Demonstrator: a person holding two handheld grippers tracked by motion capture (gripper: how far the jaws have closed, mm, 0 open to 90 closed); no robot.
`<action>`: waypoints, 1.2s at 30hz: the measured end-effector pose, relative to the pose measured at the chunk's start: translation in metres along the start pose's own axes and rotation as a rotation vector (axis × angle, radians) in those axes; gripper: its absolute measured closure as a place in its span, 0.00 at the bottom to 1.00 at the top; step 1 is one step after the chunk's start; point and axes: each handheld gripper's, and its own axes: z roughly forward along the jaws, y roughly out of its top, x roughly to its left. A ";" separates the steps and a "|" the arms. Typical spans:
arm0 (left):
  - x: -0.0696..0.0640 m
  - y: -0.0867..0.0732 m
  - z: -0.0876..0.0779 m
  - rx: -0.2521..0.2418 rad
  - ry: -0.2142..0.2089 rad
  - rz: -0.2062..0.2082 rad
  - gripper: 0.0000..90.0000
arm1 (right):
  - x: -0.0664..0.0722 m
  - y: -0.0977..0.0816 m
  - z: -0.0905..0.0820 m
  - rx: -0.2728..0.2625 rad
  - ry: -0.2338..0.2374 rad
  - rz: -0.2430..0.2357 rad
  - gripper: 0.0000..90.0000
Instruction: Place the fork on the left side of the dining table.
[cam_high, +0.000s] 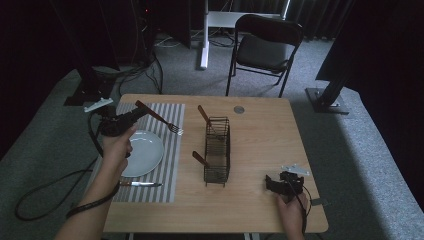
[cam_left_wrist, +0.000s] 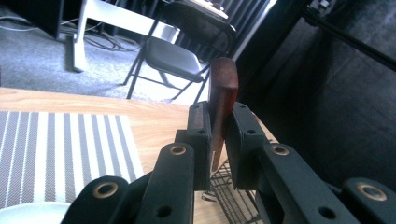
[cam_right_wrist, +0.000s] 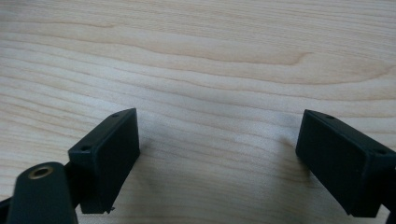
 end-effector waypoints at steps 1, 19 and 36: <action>0.003 -0.001 0.000 -0.003 0.011 0.002 0.89 | 0.000 0.000 0.000 0.000 0.000 0.000 0.14; 0.058 -0.026 0.018 -0.066 0.094 -0.128 0.89 | 0.000 0.000 0.000 0.000 0.000 -0.002 0.14; 0.096 -0.032 0.030 -0.106 0.133 -0.215 0.89 | 0.000 0.000 0.000 0.000 0.000 -0.001 0.14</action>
